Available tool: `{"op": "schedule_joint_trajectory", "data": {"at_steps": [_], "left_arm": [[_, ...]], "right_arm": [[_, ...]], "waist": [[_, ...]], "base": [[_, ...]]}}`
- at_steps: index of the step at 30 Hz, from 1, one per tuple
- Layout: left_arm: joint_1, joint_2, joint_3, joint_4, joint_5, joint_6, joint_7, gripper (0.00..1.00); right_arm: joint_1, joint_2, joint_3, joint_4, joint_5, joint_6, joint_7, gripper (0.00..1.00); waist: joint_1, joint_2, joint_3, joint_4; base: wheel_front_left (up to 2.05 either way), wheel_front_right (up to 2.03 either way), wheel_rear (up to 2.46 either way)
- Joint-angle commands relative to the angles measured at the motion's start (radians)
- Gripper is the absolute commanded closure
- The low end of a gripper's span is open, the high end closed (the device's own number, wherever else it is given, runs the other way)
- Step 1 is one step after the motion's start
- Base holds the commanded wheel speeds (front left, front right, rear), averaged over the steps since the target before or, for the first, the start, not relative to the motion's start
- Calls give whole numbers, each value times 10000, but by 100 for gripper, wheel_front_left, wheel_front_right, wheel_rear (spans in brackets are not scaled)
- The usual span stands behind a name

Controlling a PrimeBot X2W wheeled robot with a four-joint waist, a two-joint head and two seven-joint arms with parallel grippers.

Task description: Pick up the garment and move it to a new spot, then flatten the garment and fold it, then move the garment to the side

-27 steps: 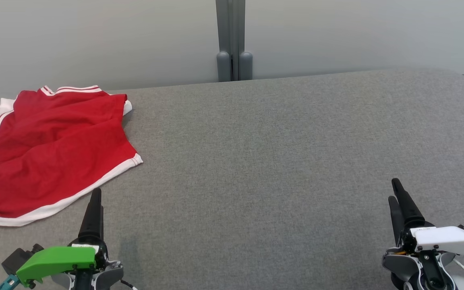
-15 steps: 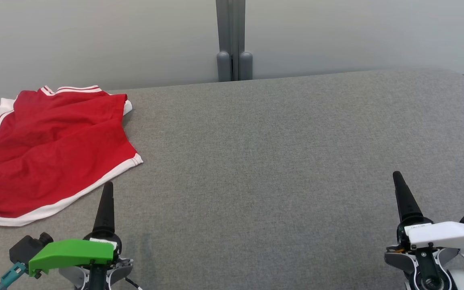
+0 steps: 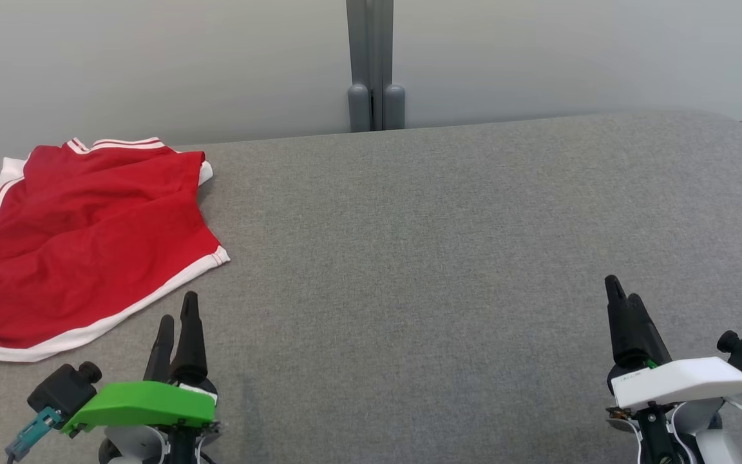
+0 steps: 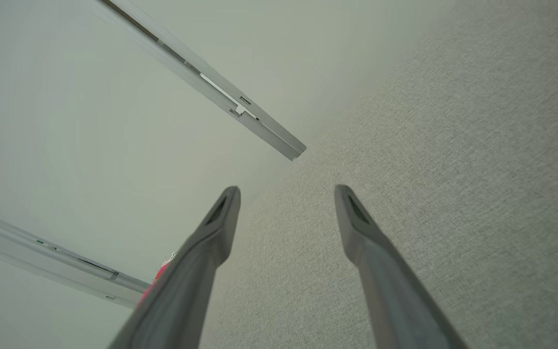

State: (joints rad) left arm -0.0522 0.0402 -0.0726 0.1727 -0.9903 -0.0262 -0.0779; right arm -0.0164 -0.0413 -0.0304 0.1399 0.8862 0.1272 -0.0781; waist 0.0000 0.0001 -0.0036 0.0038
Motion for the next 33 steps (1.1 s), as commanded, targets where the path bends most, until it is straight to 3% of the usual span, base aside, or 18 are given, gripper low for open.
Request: {"op": "schedule_joint_trajectory", "data": {"at_steps": [1,14,33], "left_arm": [[-18,75,-76,-119,493,44,-103,0],[72,88,-480,9,3041,347,-494,0],[45,107,-788,651,4996,568,-980,0]], "right_arm": [[17,-59,51,-180,-379,41,-109,0],[146,-71,309,-57,-2184,44,-495,0],[199,-85,579,246,-4343,42,-978,0]], "waist": [[0,-1,-7,1],[0,-1,-60,10],[0,-1,-131,45]], "base": [[0,0,0],[0,0,0],[0,0,0]]}}
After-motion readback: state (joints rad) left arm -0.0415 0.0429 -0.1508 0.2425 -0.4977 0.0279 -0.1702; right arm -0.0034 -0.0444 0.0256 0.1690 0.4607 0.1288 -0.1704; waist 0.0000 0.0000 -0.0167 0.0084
